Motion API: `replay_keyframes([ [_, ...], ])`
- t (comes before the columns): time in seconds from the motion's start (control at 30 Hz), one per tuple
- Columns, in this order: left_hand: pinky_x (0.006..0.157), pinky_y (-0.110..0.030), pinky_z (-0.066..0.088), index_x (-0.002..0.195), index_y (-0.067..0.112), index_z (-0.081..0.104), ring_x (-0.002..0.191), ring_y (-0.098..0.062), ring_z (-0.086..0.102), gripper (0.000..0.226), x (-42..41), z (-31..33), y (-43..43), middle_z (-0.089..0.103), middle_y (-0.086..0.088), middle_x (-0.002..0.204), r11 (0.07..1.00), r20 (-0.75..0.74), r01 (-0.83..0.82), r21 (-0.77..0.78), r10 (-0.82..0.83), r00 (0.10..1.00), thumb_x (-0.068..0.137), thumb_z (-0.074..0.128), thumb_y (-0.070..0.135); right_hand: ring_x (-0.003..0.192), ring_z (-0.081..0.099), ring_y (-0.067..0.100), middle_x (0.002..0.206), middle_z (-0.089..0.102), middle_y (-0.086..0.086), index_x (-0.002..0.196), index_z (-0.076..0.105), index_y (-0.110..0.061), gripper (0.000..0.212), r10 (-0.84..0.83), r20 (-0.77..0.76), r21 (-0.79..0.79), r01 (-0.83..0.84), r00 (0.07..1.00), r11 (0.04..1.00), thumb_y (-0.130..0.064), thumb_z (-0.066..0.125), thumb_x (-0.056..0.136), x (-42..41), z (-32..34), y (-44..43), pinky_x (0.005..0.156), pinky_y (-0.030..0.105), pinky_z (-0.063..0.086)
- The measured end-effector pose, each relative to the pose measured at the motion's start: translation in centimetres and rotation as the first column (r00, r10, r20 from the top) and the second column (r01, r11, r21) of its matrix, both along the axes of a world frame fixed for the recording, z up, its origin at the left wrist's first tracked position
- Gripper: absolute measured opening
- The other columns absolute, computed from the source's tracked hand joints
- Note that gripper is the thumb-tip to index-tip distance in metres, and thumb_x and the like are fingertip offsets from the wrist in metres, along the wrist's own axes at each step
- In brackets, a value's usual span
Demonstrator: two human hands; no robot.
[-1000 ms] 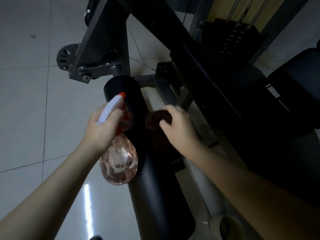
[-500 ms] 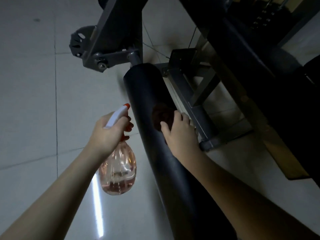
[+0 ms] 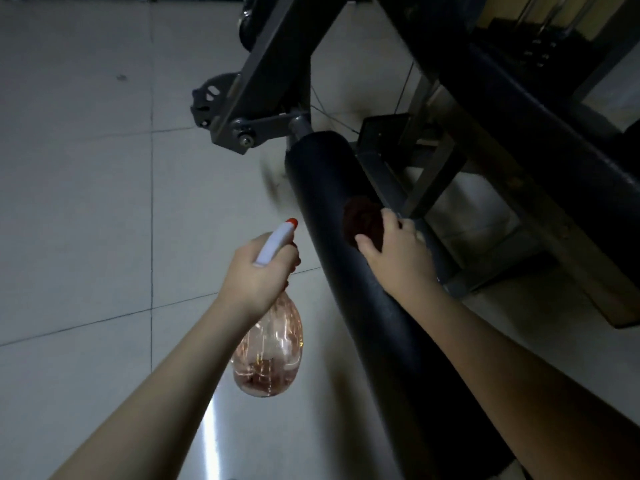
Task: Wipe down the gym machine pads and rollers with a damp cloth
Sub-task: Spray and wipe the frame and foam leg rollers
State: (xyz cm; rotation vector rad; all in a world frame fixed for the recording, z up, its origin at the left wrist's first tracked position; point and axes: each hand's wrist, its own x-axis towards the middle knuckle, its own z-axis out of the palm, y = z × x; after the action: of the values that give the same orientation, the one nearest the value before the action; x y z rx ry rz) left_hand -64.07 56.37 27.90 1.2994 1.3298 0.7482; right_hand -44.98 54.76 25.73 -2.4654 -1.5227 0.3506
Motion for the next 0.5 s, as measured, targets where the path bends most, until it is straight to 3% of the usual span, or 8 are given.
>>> replay_keyframes([
  [0.13,0.074,-0.043,0.054,0.092,0.001,0.062,0.077,-0.035,0.062,0.04,-1.2,-0.7,-0.8,0.065,-0.028,0.095,0.999,0.03,0.04,0.009,-0.04,0.999,0.079,0.053,0.038,0.122,0.041,0.034,0.136,0.041,0.016,0.142,0.029,-0.02,0.055,-0.018,0.022,0.023,0.017,1.0,1.0,-0.044,0.045,0.094,-0.2,-0.1,-0.3,0.096,0.047,0.041],
  [0.27,0.079,-0.045,0.054,0.088,0.005,0.065,0.083,-0.035,0.065,0.031,-3.6,-2.4,-0.3,0.068,-0.02,0.089,0.997,0.068,0.077,0.021,-0.078,0.995,0.084,0.055,0.034,0.122,0.041,0.033,0.134,0.042,0.013,0.14,0.031,-0.023,0.053,-0.085,0.068,0.047,0.082,0.994,0.996,-0.044,0.045,0.094,-1.3,-0.7,-0.1,0.096,0.054,0.04],
  [0.33,0.072,-0.039,0.05,0.091,-0.003,0.059,0.073,-0.027,0.058,0.045,-5.0,-3.2,0.0,0.063,-0.021,0.083,0.995,0.097,0.087,0.039,-0.091,0.991,0.077,0.053,0.039,0.121,0.041,0.035,0.133,0.043,0.015,0.14,0.033,-0.021,0.051,-0.093,0.098,0.075,0.086,0.991,0.993,-0.041,0.045,0.094,-1.8,-0.8,-0.1,0.096,0.053,0.039],
  [0.4,0.071,-0.034,0.044,0.094,-0.003,0.057,0.072,-0.018,0.052,0.049,-6.4,-4.0,0.4,0.058,-0.013,0.079,0.993,0.106,0.113,0.045,-0.117,0.987,0.074,0.051,0.041,0.122,0.041,0.035,0.134,0.043,0.016,0.141,0.033,-0.019,0.051,-0.106,0.159,0.068,0.096,0.982,0.993,-0.039,0.045,0.095,-2.5,-0.8,-0.1,0.097,0.052,0.039],
  [0.5,0.071,-0.033,0.044,0.094,0.001,0.059,0.073,-0.017,0.053,0.048,-8.6,-4.7,1.3,0.058,-0.012,0.081,0.99,0.114,0.14,0.026,-0.142,0.983,0.074,0.052,0.044,0.125,0.039,0.034,0.137,0.041,0.015,0.142,0.03,-0.019,0.053,-0.113,0.308,0.022,0.112,0.945,0.993,-0.039,0.045,0.095,-3.8,-0.8,0.1,0.097,0.051,0.039],
])
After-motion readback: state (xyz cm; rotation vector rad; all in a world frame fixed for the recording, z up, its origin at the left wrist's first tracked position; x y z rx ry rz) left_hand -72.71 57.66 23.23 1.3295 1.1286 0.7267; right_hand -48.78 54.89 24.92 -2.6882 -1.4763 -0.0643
